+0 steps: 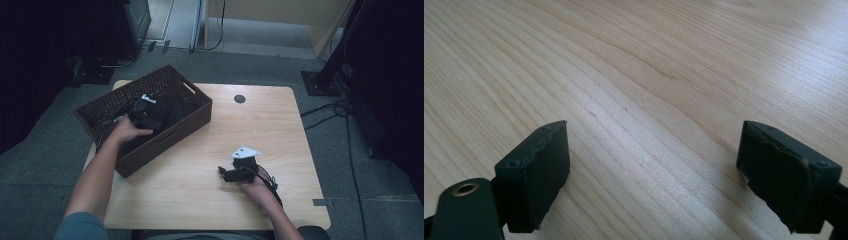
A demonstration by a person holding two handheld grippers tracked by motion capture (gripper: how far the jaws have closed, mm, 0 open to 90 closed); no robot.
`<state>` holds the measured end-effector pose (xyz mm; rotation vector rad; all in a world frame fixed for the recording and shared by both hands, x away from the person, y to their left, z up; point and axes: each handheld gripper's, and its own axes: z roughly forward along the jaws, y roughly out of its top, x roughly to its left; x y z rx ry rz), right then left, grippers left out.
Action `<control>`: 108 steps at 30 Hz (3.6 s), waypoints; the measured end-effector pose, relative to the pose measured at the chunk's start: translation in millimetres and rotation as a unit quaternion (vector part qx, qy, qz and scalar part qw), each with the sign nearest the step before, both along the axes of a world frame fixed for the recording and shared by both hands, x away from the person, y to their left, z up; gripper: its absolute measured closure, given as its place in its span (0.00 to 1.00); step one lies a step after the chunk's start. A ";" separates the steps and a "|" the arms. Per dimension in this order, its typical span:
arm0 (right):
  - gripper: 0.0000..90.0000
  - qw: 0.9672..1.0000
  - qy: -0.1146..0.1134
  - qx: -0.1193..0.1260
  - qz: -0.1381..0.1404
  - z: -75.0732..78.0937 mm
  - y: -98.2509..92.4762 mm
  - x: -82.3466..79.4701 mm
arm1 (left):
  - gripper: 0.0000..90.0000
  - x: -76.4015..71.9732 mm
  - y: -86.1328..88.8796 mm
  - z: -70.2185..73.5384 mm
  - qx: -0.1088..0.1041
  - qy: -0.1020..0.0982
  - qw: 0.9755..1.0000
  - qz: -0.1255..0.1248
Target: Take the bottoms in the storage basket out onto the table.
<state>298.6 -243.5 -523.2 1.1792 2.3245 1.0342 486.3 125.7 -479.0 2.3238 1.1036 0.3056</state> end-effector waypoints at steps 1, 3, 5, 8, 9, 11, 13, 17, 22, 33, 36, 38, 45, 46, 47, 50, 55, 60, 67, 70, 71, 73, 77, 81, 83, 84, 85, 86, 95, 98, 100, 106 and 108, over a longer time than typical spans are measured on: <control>0.15 1.000 0.001 0.000 -0.001 0.1 0.1 -0.2 | 0.00 0.8 -0.1 -2.3 0.004 -0.002 1.000 0.003; 0.15 1.000 0.001 0.000 0.000 0.1 0.1 -0.2 | 0.00 1.2 -1.4 -8.2 0.012 -0.003 1.000 0.014; 0.15 1.000 0.001 0.000 0.000 0.0 0.1 -0.1 | 0.05 1.6 -2.1 -10.4 0.009 -0.004 1.000 0.017; 0.15 1.000 0.000 0.000 0.000 -0.1 0.2 0.2 | 0.15 3.0 -0.4 -8.8 -0.001 -0.001 1.000 0.018; 0.15 1.000 -0.001 0.001 0.002 -0.2 0.6 0.5 | 0.22 2.2 -0.2 -7.8 -0.002 -0.003 1.000 0.014; 0.15 1.000 -0.001 0.001 0.002 -0.2 0.8 0.5 | 0.41 -2.2 -1.8 -4.9 -0.004 -0.008 1.000 0.002; 0.15 1.000 -0.001 0.001 0.002 -0.2 0.8 0.4 | 0.53 -4.2 -2.6 -1.4 -0.001 -0.005 1.000 -0.006; 0.15 1.000 -0.001 0.001 0.002 -0.2 0.8 0.5 | 0.67 0.2 3.2 7.0 -0.027 0.027 0.999 -0.001; 0.15 1.000 0.000 0.001 0.003 -0.1 1.1 1.1 | 0.73 7.0 12.7 29.1 -0.088 0.043 0.995 0.001; 0.15 1.000 0.000 0.001 0.003 -0.1 1.1 1.1 | 0.74 6.1 18.2 108.9 -0.138 -0.011 0.990 -0.034; 0.15 1.000 0.000 0.002 0.002 -0.1 1.2 1.1 | 0.74 1.8 14.3 131.0 -0.152 -0.034 0.987 -0.046; 0.15 1.000 0.001 0.003 0.003 -0.1 0.9 0.9 | 0.74 -1.9 9.3 144.5 -0.153 -0.044 0.985 -0.059; 0.16 1.000 0.016 0.014 0.003 2.8 -6.4 2.5 | 0.74 -26.2 -16.4 194.3 -0.152 -0.087 0.979 -0.099; 0.16 1.000 0.022 0.020 -0.002 3.7 -8.3 3.3 | 0.74 -30.7 -19.7 201.2 -0.156 -0.092 0.978 -0.106; 0.16 0.999 0.026 0.024 -0.008 4.5 -10.0 4.0 | 0.74 -35.3 -23.1 207.4 -0.159 -0.096 0.976 -0.112; 0.15 0.999 0.025 0.028 -0.019 8.5 -17.2 5.6 | 0.73 -52.0 -35.2 221.7 -0.159 -0.104 0.974 -0.122; 0.16 0.998 0.013 0.048 -0.045 17.4 -33.1 6.8 | 0.73 -81.3 -52.5 226.7 -0.162 -0.101 0.973 -0.128; 0.17 0.996 0.003 0.058 -0.070 23.4 -49.4 7.4 | 0.73 -104.6 -68.9 213.4 -0.162 -0.096 0.970 -0.151; 0.18 0.993 -0.007 0.066 -0.101 28.7 -68.4 8.0 | 0.72 -134.2 -91.5 187.1 -0.168 -0.096 0.964 -0.183; 0.18 0.991 -0.010 0.070 -0.110 30.3 -73.2 8.3 | 0.72 -142.7 -102.4 171.4 -0.167 -0.086 0.961 -0.201; 0.18 0.991 -0.012 0.070 -0.110 30.6 -74.1 8.3 | 0.72 -145.7 -106.3 166.5 -0.165 -0.085 0.960 -0.209; 0.18 0.991 -0.015 0.071 -0.112 31.0 -75.5 8.6 | 0.72 -149.8 -114.1 155.4 -0.159 -0.084 0.958 -0.223; 0.18 0.990 -0.018 0.070 -0.119 31.9 -77.5 8.7 | 0.72 -149.4 -125.8 128.0 -0.154 -0.061 0.958 -0.236; 0.23 0.991 -0.023 0.065 -0.118 33.5 -81.3 8.4 | 0.72 -148.6 -132.7 100.6 -0.152 -0.046 0.958 -0.238; 0.25 0.992 -0.027 0.058 -0.113 34.0 -83.2 8.2 | 0.72 -147.2 -133.1 89.0 -0.159 -0.042 0.957 -0.237; 0.25 0.991 -0.031 0.054 -0.115 34.7 -84.6 8.7 | 0.72 -146.3 -133.2 82.2 -0.159 -0.039 0.958 -0.235; 0.25 0.991 -0.032 0.054 -0.120 36.2 -86.6 8.8 | 0.72 -145.7 -133.4 76.4 -0.158 -0.036 0.959 -0.234; 0.25 0.990 -0.034 0.053 -0.127 37.6 -88.8 8.9 | 0.72 -145.2 -133.2 71.9 -0.156 -0.033 0.959 -0.233; 0.32 0.985 -0.043 0.073 -0.149 47.5 -104.0 4.8 | 0.71 -145.1 -134.4 13.8 -0.129 0.000 0.967 -0.219; 0.38 0.987 -0.041 0.077 -0.136 48.9 -99.7 3.6 | 0.70 -145.6 -136.7 3.8 -0.136 0.004 0.966 -0.218; 0.41 0.988 -0.038 0.077 -0.125 49.1 -95.1 3.1 | 0.69 -145.2 -139.2 1.2 -0.130 0.000 0.967 -0.220; 0.47 0.983 -0.066 0.137 -0.098 64.5 -88.3 -5.2 | 0.67 -137.1 -141.5 -7.8 -0.143 0.010 0.967 -0.212; 0.48 0.982 -0.056 0.160 -0.078 65.3 -82.5 -7.4 | 0.63 -136.0 -142.4 -7.0 -0.145 0.013 0.966 -0.215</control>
